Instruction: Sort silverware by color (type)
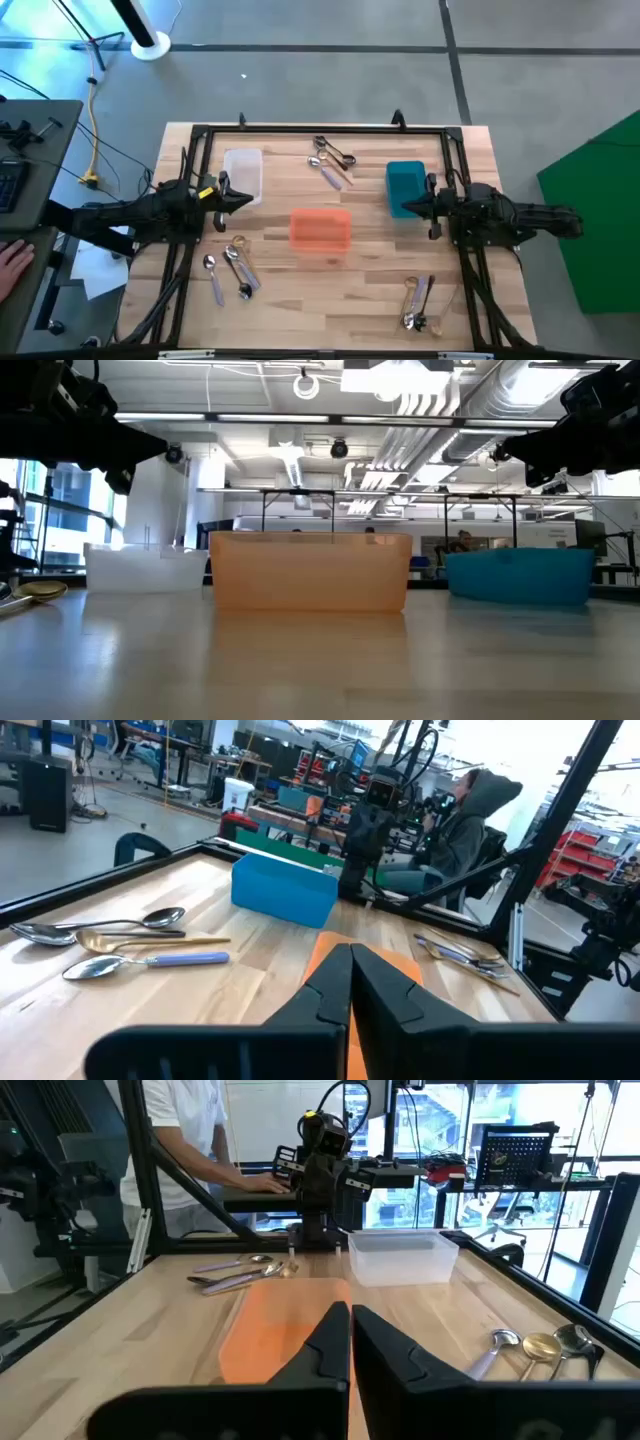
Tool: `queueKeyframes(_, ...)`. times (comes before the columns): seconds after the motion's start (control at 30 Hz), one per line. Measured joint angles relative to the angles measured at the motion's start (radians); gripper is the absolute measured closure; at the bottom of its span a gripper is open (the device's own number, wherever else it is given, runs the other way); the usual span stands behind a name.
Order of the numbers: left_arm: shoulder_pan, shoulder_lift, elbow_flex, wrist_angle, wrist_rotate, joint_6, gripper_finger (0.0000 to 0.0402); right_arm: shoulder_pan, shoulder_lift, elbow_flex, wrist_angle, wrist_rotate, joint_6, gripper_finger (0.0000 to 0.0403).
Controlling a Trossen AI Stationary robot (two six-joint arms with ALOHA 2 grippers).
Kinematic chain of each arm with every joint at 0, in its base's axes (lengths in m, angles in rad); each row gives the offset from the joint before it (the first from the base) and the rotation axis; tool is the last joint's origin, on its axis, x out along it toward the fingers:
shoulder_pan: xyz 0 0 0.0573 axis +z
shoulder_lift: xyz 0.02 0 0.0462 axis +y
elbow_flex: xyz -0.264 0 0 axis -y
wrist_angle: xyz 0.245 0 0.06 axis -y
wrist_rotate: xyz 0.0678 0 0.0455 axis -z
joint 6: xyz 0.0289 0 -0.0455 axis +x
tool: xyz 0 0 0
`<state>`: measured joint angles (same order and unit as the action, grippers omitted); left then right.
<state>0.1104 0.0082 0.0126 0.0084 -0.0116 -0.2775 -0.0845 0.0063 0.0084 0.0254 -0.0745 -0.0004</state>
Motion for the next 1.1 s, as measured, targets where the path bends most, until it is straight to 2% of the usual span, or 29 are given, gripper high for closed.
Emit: queueKeyframes(1.1, 0.000, 0.000, 0.000, 0.000, 0.000, 0.000, 0.0401, 0.000, 0.000, 0.000, 0.000, 0.000, 0.000, 0.0402)
